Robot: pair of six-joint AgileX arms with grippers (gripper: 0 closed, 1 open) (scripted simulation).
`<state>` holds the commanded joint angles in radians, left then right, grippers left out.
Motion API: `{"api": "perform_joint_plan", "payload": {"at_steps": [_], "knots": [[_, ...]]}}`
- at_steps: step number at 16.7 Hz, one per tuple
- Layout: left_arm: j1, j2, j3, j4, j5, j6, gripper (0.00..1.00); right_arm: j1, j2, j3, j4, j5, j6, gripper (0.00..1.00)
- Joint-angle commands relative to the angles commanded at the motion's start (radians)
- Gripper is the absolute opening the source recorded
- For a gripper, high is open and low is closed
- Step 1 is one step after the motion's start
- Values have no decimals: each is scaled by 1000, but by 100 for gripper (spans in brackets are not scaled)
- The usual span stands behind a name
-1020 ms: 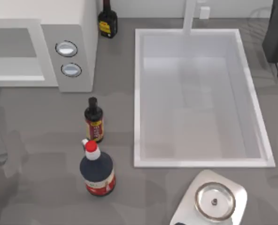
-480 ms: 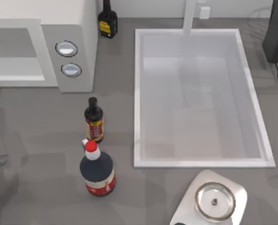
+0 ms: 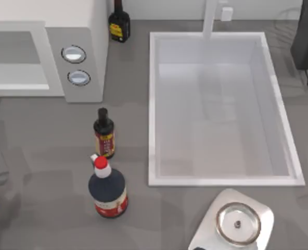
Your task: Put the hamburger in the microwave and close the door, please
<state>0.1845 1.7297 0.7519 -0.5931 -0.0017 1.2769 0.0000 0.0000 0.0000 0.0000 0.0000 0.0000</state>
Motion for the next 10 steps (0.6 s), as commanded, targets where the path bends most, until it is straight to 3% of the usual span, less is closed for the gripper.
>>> {"api": "perform_joint_plan", "payload": {"at_steps": [4,5,10], "knots": [[0,0,0,0,0,0,0,0,0,0,0,0,0,100],[-2,-68,33,-99,10,-27,0,0,0,0,0,0,0,100],[-1,-109,114,-219,10,-24,0,0,0,0,0,0,0,100]]}}
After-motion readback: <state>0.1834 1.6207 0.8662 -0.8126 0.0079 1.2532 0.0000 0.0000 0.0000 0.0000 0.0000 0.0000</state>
